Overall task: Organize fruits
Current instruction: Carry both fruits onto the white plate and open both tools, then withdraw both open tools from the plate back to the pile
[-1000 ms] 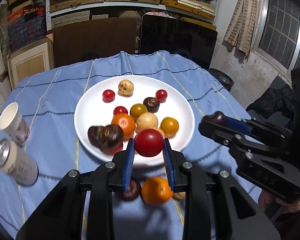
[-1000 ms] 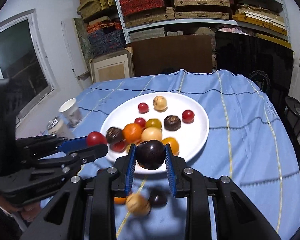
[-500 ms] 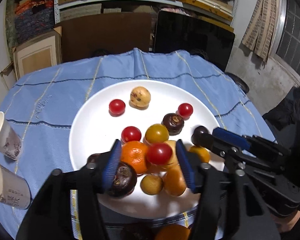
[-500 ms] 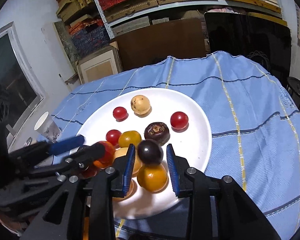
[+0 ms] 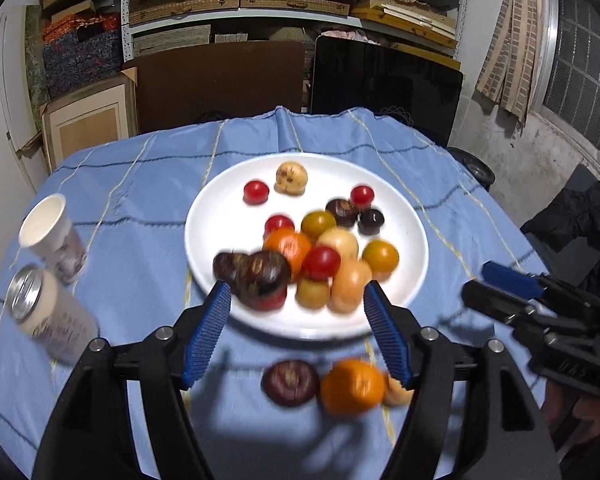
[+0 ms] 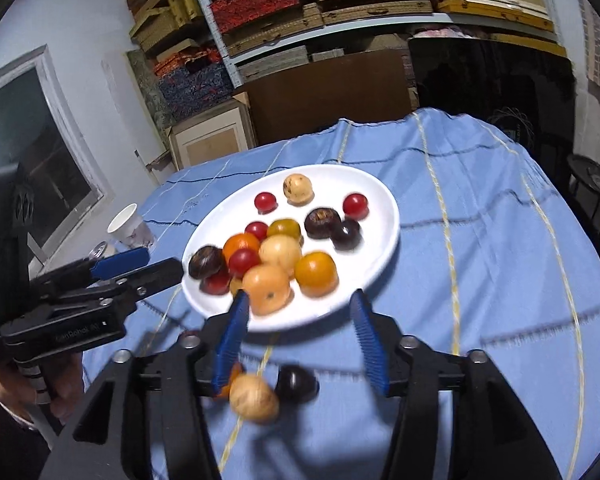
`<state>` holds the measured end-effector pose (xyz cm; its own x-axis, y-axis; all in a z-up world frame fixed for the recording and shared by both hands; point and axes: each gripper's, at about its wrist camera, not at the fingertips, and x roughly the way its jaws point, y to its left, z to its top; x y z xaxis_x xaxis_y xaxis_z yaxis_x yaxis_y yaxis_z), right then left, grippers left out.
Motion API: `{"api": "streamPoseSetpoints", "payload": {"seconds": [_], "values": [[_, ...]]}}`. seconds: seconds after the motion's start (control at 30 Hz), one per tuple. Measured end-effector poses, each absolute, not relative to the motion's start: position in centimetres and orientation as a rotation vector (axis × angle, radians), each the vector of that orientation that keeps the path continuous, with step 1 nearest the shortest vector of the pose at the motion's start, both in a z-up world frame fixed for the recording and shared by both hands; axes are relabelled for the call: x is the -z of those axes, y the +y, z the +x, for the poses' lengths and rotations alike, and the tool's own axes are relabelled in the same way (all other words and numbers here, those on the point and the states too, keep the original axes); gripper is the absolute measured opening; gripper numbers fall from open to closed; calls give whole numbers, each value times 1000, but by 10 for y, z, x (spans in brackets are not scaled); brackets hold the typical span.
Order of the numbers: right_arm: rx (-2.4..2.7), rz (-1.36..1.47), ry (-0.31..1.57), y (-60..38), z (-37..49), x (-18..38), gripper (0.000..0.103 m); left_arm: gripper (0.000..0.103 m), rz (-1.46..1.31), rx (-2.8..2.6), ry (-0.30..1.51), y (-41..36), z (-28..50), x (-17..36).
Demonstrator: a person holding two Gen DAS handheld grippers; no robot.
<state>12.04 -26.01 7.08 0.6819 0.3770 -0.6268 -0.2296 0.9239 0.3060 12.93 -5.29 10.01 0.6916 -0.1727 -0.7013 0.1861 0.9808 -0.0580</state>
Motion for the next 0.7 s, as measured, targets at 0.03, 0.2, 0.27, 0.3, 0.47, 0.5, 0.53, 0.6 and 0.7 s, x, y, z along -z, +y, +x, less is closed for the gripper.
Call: {"api": "streamPoseSetpoints", "payload": {"seconds": [0.03, 0.2, 0.27, 0.3, 0.47, 0.5, 0.53, 0.6, 0.7], "values": [[-341, 217, 747, -264, 111, -69, 58, 67, 25, 198, 783, -51, 119, -98], [-329, 251, 768, -275, 77, -57, 59, 67, 12, 194, 813, -42, 83, -85], [-316, 250, 776, -277, 63, -51, 62, 68, 12, 187, 821, -40, 72, -79], [-311, 245, 777, -276, 58, -48, 62, 68, 11, 182, 827, -39, 64, -75], [-301, 225, 793, -274, 35, -38, 62, 68, 2, 180, 872, -37, 42, -57], [-300, 225, 796, -274, 32, -37, 62, 68, 1, 180, 876, -37, 41, -55], [-300, 227, 797, -275, 28, -35, 65, 69, 3, 177, 883, -37, 37, -51], [-304, 232, 794, -275, 24, -35, 66, 69, 5, 174, 891, -38, 34, -47], [-306, 222, 793, -273, 19, -35, 66, 69, 5, 168, 897, -38, 32, -43]]}}
